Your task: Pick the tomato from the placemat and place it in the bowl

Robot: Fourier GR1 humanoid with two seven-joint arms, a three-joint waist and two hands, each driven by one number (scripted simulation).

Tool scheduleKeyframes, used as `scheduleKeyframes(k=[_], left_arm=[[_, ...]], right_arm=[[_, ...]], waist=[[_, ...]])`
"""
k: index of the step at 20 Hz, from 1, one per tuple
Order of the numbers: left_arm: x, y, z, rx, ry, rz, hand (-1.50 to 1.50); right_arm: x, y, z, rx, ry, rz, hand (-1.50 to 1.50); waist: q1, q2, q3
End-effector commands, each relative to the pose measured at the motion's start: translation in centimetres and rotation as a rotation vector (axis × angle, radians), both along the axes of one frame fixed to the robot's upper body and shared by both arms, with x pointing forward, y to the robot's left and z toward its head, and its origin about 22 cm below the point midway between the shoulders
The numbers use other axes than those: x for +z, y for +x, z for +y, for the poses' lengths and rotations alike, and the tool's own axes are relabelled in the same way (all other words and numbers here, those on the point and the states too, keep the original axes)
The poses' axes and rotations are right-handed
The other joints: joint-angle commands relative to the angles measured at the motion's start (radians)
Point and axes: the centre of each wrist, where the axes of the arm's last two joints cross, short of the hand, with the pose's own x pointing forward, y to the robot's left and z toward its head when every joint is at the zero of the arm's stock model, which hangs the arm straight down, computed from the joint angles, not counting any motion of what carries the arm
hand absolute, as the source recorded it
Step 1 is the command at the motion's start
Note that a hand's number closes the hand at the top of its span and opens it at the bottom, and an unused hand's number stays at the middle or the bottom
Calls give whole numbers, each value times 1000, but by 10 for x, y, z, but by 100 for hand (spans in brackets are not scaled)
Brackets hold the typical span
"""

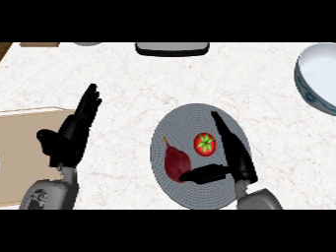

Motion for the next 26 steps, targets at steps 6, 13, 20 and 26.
scheduleKeyframes(k=[6,13,20,26], left_arm=[[-2,-3,-7,-11,-5,-25,0],[-12,-16,1,12,1,10,0],[7,1,1,-4,-6,-10,0],[-1,5,4,-4,1,-13,0]], right_arm=[[-26,8,24,178,-69,-10,150],[-41,17,7,255,-98,-51,150],[25,85,-22,-311,24,-92,150],[68,132,-11,-452,7,-298,150]], waist=[[7,2,1],[5,2,1],[12,6,1],[20,9,1]])
